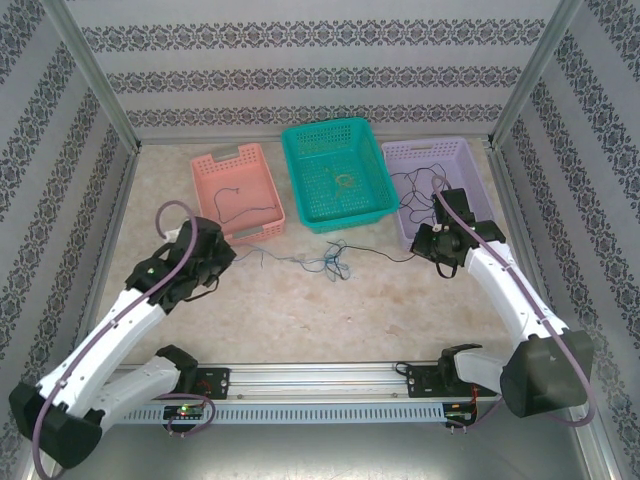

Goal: Untangle the cables

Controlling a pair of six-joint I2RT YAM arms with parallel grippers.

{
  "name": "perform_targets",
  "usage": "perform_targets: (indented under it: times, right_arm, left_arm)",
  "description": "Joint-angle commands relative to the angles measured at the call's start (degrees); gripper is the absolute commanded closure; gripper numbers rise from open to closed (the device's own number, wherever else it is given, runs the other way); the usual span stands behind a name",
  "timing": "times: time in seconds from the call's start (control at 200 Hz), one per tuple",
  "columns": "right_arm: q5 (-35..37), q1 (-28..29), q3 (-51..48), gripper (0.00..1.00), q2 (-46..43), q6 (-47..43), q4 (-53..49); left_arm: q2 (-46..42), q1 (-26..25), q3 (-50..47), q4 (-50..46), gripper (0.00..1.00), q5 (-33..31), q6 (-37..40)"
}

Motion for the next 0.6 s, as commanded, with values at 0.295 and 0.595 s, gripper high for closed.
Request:
perform_targets:
  times: [0.295,0.595]
  right_arm:
    - [4.31,-0.27,1.82,1.00,0.42,-1.38,-2.75]
    - [7.24,-3.26,3.22,1.00,-2.61,-3.43,-5.33]
  left_arm:
    - [-0.68,3.84,10.70,-16.15,1.00,-12.93,12.25]
    - [3.79,4.96,17.09,-19.55,1.00,-21.51,16.09]
